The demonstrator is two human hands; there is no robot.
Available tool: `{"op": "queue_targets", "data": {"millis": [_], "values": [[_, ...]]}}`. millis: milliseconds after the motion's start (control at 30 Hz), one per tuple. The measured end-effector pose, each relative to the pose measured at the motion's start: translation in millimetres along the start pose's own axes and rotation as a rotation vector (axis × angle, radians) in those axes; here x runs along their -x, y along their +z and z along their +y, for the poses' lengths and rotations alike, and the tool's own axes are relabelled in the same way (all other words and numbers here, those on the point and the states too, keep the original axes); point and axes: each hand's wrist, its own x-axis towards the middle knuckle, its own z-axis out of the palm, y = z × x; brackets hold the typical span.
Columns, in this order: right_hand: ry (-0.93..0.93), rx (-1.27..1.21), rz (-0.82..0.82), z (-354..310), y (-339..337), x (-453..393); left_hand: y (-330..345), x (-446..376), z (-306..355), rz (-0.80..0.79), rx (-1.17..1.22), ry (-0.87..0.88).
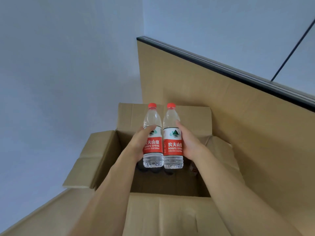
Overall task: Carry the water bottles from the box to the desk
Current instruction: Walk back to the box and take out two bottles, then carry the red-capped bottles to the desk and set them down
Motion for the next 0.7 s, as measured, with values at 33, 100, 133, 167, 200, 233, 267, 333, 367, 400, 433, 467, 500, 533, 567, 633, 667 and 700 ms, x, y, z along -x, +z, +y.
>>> {"op": "queue_targets", "data": {"millis": [33,100,133,167,200,233,267,333,367,400,433,467,500,533,567,633,667,700], "values": [[0.01,0.024,-0.022,-2,0,0,1,3,-2,0.011,0.023,0.008],[0.032,0.081,-0.063,-5,2,-1,1,8,-6,0.057,0.039,0.039],[0.042,0.107,-0.087,-6,3,-1,1,12,-8,0.088,0.047,0.057],[0.053,0.128,-0.111,-7,6,-2,-1,16,-10,0.114,0.062,0.073],[0.065,0.147,-0.133,-7,9,-3,-3,21,-13,0.138,0.087,0.09],[0.079,0.168,-0.155,-6,13,-4,-5,27,-16,0.165,0.111,0.106],[0.091,0.19,-0.179,-4,18,-5,-9,33,-19,0.197,0.129,0.123],[0.119,0.231,-0.238,2,30,-5,-17,48,-26,0.262,0.163,0.151],[0.138,0.252,-0.268,7,37,-5,-22,56,-29,0.293,0.181,0.164],[0.157,0.272,-0.296,11,45,-4,-28,64,-32,0.323,0.195,0.176],[0.175,0.292,-0.324,17,53,-4,-34,73,-34,0.353,0.206,0.188],[0.189,0.312,-0.352,23,61,-3,-40,82,-36,0.383,0.211,0.194],[0.205,0.33,-0.383,30,69,-2,-47,92,-39,0.411,0.218,0.192],[0.224,0.344,-0.417,36,79,-1,-54,102,-41,0.432,0.236,0.187],[0.24,0.357,-0.45,43,89,1,-60,114,-44,0.448,0.265,0.186],[0.262,0.39,-0.508,58,110,7,-75,140,-48,0.48,0.301,0.201],[0.272,0.407,-0.536,65,121,11,-83,154,-51,0.5,0.308,0.21],[0.283,0.424,-0.564,73,133,16,-91,168,-54,0.522,0.314,0.221]]}}
